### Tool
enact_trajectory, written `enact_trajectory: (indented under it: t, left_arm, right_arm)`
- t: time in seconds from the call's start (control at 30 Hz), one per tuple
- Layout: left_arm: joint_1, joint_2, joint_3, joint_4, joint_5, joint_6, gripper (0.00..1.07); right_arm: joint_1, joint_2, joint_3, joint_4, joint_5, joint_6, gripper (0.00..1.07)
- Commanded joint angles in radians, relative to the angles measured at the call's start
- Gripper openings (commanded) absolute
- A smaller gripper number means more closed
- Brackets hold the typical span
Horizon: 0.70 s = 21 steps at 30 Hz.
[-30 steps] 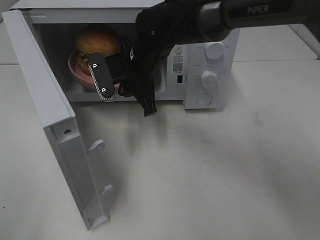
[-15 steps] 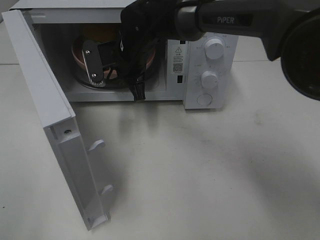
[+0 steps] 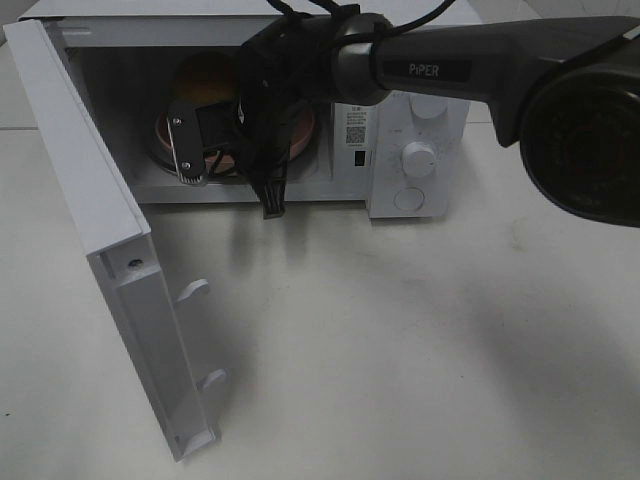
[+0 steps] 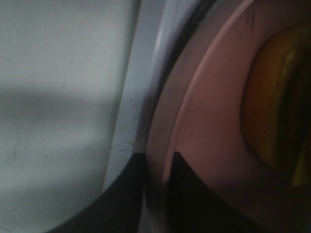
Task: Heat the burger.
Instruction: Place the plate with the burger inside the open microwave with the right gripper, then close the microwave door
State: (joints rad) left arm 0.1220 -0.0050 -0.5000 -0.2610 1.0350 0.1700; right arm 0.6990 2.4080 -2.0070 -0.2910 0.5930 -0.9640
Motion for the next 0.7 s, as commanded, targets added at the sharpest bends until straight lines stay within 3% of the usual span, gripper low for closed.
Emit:
enact_trajectory:
  t: [0.03, 0.07, 0.1, 0.17, 0.2, 0.23, 0.33, 0.53, 0.7]
  left_arm:
    - [-0.003, -0.009, 0.003, -0.004, -0.008, 0.002, 1.02]
    - [-0.003, -0.009, 0.003, -0.004, -0.008, 0.002, 1.02]
    - [-0.003, -0.009, 0.003, -0.004, -0.008, 0.002, 1.02]
    - [-0.003, -0.009, 0.003, -0.004, -0.008, 0.002, 1.02]
    - [-0.003, -0.009, 0.003, -0.004, -0.008, 0.002, 1.02]
    - [-0.003, -0.009, 0.003, -0.004, -0.008, 0.002, 1.02]
    - [-0.003, -0.009, 0.003, -0.004, -0.008, 0.002, 1.02]
    - [-0.003, -0.009, 0.003, -0.004, -0.008, 0.002, 1.02]
    - [-0.003, -0.009, 0.003, -0.004, -0.008, 0.002, 1.02]
  right_arm:
    - [0.0, -0.011, -0.014, -0.012, -0.033, 0.055, 0.26]
    - [0.0, -0.011, -0.014, -0.012, -0.033, 0.07, 0.37]
    - [0.0, -0.011, -0.014, -0.012, -0.033, 0.07, 0.37]
    - [0.0, -0.014, -0.013, -0.001, -0.018, 0.074, 0.53]
    - [0.0, -0.014, -0.013, -0.001, -0.018, 0.074, 0.53]
    - [0.0, -0.021, 0.001, 0.033, -0.016, 0.073, 0.61]
    - [0.001, -0.046, 0.051, 0.097, -0.039, 0.026, 0.7]
    - [0.001, -0.082, 0.108, 0.117, -0.054, -0.043, 0.7]
    - [0.002, -0.192, 0.28, 0.122, -0.185, -0.061, 0.73]
